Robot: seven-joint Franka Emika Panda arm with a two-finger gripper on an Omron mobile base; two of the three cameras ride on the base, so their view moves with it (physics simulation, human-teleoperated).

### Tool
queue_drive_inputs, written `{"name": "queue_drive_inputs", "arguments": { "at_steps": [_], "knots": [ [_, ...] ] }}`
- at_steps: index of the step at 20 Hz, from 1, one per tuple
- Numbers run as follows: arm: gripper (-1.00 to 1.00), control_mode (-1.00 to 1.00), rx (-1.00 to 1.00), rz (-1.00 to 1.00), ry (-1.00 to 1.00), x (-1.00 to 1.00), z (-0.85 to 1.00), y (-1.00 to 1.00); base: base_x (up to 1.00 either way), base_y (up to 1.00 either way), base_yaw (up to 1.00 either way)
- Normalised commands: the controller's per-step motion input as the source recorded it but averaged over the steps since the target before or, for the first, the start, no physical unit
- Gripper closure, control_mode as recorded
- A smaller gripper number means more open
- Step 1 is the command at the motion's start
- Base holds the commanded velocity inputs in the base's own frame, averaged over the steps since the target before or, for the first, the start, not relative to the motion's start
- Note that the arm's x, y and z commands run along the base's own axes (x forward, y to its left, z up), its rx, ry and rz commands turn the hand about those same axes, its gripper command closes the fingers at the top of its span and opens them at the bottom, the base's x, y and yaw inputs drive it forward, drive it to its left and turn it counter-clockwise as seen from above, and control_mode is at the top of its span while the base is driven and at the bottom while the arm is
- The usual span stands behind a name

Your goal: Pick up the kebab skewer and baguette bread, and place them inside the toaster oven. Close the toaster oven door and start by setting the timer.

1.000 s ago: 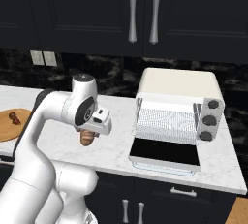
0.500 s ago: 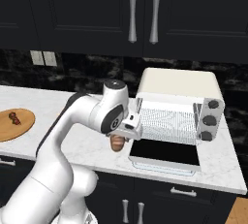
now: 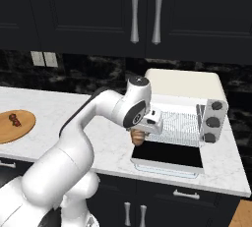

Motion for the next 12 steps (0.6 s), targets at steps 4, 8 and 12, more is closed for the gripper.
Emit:
{"name": "queue_drive_inputs", "arguments": {
  "at_steps": [4,8,12],
  "knots": [
    [1.0,-1.0,0.0,-0.06,0.0,0.26,-0.02,-0.23,0.0,0.0,0.0],
    [1.0,-1.0,0.0,-0.05,-0.01,0.19,0.0,-0.3,0.0,0.0,0.0],
    [1.0,-1.0,0.0,-0.02,-0.02,0.29,-0.05,-0.02,0.0,0.0,0.0]
  ]
}}
